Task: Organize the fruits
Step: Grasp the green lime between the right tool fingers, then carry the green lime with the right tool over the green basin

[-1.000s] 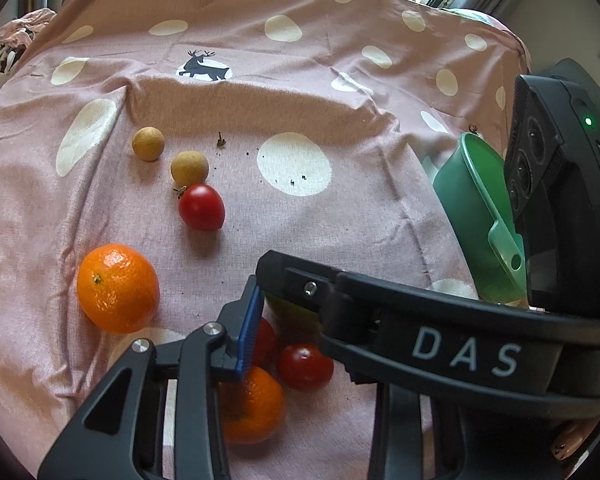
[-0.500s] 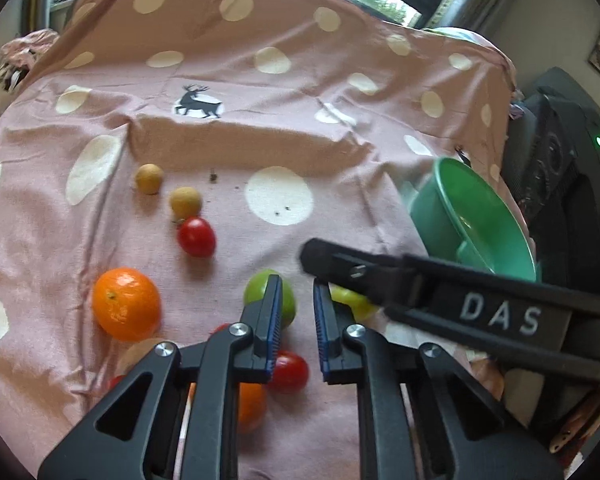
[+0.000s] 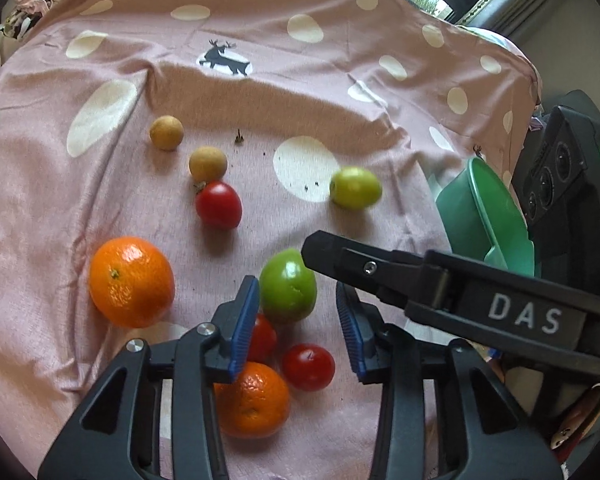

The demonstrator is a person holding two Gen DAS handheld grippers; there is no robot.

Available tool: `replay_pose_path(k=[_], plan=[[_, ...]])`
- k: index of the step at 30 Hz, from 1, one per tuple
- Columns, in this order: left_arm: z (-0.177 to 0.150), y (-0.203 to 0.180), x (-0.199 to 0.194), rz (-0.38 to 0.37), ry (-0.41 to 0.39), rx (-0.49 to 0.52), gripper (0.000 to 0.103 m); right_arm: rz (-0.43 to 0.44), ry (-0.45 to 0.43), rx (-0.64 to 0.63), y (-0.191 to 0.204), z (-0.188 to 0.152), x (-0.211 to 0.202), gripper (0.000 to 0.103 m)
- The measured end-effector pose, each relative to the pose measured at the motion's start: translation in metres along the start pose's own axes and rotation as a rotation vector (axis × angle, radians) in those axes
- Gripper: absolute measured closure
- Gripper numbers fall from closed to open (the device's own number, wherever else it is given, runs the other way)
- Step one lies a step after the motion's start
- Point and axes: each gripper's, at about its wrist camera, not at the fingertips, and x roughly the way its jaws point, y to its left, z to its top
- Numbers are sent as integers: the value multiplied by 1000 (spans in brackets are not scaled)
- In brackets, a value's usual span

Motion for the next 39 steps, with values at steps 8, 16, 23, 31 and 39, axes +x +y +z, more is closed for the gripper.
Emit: replay_pose_path(k=[8, 16, 23, 31, 39], plan=[[-2, -1, 8, 20, 8, 15, 66, 52, 68, 52, -9, -3, 15, 65], [-2, -18, -4, 51, -60, 69, 69, 76, 43, 50, -7, -6, 8, 64], [1, -64, -35, 23, -195, 172, 69, 100, -118, -3, -4, -6, -49, 64], [9, -134, -35, -38, -244, 321, 70, 113, -306, 46, -35, -4, -114, 64], [7, -190, -7, -114, -201, 434, 70, 39, -419, 156, -78, -9, -150, 64]])
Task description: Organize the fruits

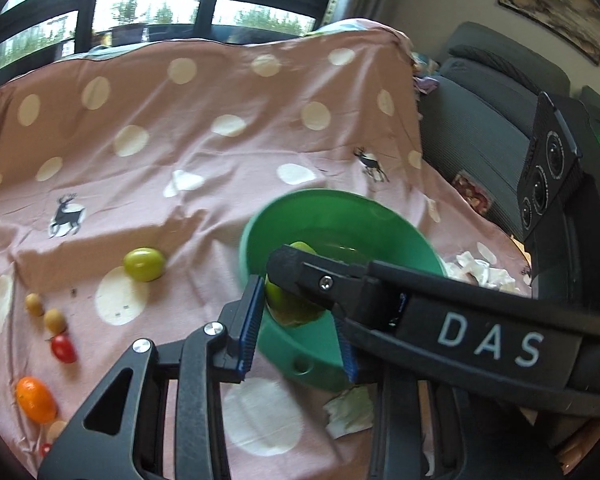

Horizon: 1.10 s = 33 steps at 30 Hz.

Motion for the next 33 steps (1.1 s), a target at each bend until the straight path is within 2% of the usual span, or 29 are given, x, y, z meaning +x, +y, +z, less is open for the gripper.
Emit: replay_pose_path(k=[9, 18, 20, 21, 23, 25, 27, 29, 33], plan=[[3, -25, 31, -99, 57, 40, 69, -82, -56, 92, -39, 7, -19, 64], [-2, -30, 48, -147, 119, 23, 69, -150, -43, 143, -58, 6, -20, 64], [-3, -31, 47, -149, 120, 26, 66, -185, -59, 129, -56, 5, -22, 64], [-3, -32, 44, -144, 111, 28, 63, -194, -65, 122, -55, 5, -23, 64], [-4, -30, 39, -121, 92, 27, 50, -193, -75, 112, -54, 5, -26, 64], [-4, -27, 32, -102, 79, 22, 42, -191, -98, 106, -52, 5, -30, 60], [-5, -20, 25, -88, 71, 10, 39, -211, -125, 94, -49, 4, -33, 54], [-5, -12, 15, -63, 59, -2, 35, -220, -136, 83, -45, 4, -34, 53], [-8, 14, -12, 28, 23, -47, 28, -204, -142, 57, -37, 5, -34, 49]])
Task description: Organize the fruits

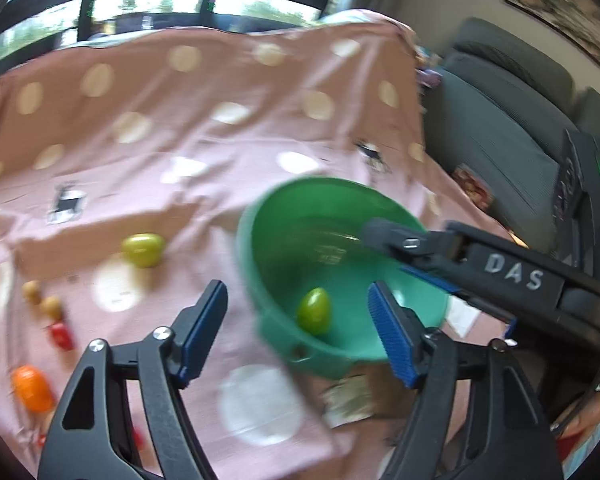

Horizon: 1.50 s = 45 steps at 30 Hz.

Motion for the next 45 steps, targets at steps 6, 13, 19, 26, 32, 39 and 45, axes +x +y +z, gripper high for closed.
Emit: replay_pose_path(k=[6, 13, 19, 26, 32, 39, 45], plan=[[-15, 56, -38, 73, -40, -145, 18, 22, -24, -59, 20, -5, -3, 48], [-42, 119, -68, 260, -62, -307, 17, 43, 20, -141, 50, -17, 7, 48], [-65, 179, -91, 340, -96, -472, 13, 76, 59, -227, 82, -31, 18, 48], [-75, 212, -92, 326, -64, -583, 8, 126, 134, -271, 111, -54, 40, 48], [-76, 216, -83, 303, -24, -595, 9, 35, 210, -301, 136, -58, 82, 48], [-75, 217, -78, 323, -8, -574, 14, -131, 265, -369, 157, -41, 161, 48], [-71, 208, -82, 300, -40, -531, 22, -166, 264, -405, 157, -37, 193, 48]])
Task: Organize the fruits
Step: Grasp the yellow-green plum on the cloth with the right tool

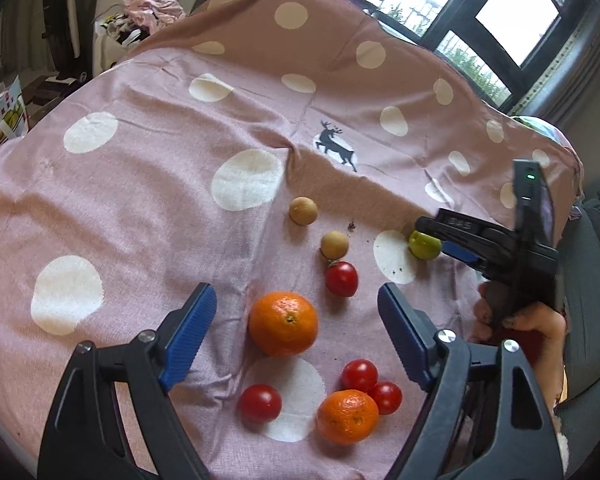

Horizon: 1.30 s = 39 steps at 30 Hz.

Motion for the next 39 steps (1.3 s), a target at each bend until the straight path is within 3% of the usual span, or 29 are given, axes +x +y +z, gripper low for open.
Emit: replay_pose_path(k=[11, 19, 25, 32, 39], plan=[[-5, -21, -5, -35, -22, 83, 26, 2, 33, -31, -1, -6, 10, 55], [-11, -34, -2, -61, -7, 110, 29, 169, 85, -10, -4, -44, -42, 55], [-17, -41, 4, -69, 18, 125, 35, 194, 123, -12, -6, -88, -57, 55], [-20, -44, 13, -42, 38, 136, 37, 147, 204, 3, -12, -97, -37, 55], [-24, -49, 16, -27, 48, 151, 40, 170, 211, -2, -14, -97, -36, 54]])
